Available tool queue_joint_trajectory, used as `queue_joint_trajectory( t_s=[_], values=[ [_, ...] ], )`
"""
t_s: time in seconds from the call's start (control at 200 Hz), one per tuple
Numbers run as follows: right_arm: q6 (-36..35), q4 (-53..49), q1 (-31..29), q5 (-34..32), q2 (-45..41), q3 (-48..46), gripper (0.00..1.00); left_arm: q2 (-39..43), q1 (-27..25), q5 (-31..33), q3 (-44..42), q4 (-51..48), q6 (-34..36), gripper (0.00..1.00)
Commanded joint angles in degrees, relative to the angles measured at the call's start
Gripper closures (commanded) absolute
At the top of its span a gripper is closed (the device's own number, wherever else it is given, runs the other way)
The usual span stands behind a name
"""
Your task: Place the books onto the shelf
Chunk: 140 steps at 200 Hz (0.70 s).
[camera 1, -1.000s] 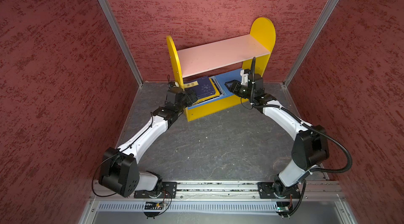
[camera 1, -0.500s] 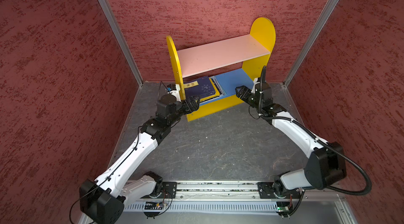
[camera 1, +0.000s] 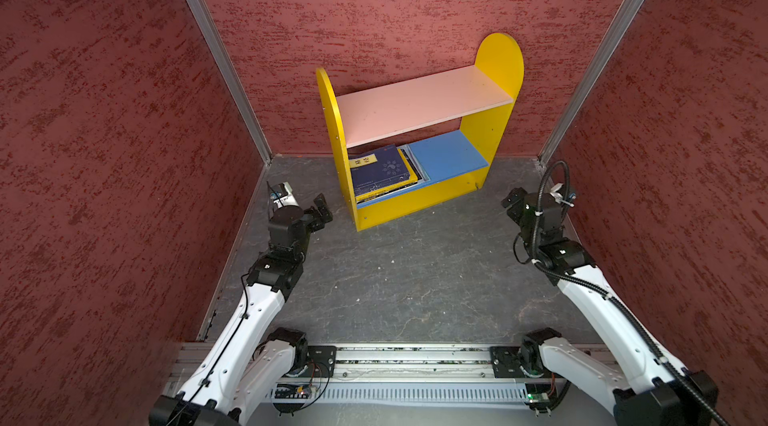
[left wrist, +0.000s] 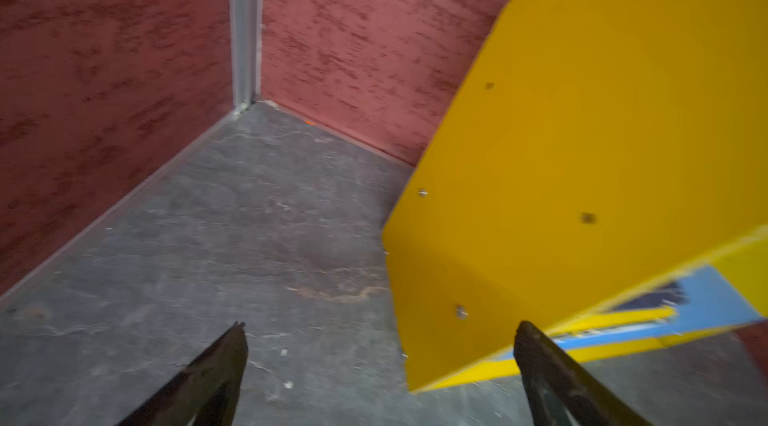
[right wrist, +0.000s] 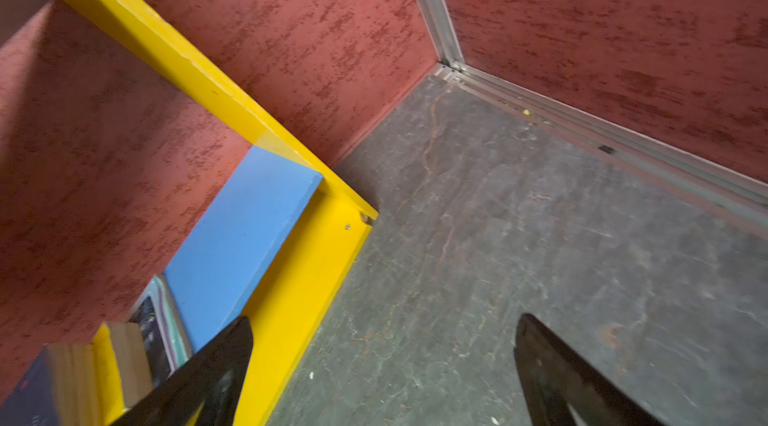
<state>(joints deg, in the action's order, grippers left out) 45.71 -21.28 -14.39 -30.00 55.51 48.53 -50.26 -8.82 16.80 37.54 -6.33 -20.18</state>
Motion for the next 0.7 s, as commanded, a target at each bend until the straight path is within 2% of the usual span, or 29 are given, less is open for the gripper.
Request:
queue_joint_trajectory(
  t_s=[0.0,0.185,0.366,0.506,0.696],
  values=[
    [2.8,-6.1,0.4,-5.1,-1.6,-1.4,0.01,-2.7,3.0,-0.3,-4.8,11.2,5.9,0.01],
    [5.6,-10.1,0.4,-6.1,-3.4,-2.6,0.01,-8.0,3.8,3.4,-12.4,23.8,14.3,0.00],
    [5.6,-10.1,0.4,-6.8,-2.3,-2.2,0.01,-12.9,6.7,2.4,-18.5,33.2,15.7,0.01],
    [4.6,-10.4,0.4,-6.7,0.3,0.0,0.01,-16.4,7.0,4.8,-22.1,42.8,15.5,0.01],
    [3.9,-11.3,0.5,-6.7,2.8,1.6,0.01,-25.2,7.7,0.8,-18.6,50.4,20.2,0.01]
  ],
)
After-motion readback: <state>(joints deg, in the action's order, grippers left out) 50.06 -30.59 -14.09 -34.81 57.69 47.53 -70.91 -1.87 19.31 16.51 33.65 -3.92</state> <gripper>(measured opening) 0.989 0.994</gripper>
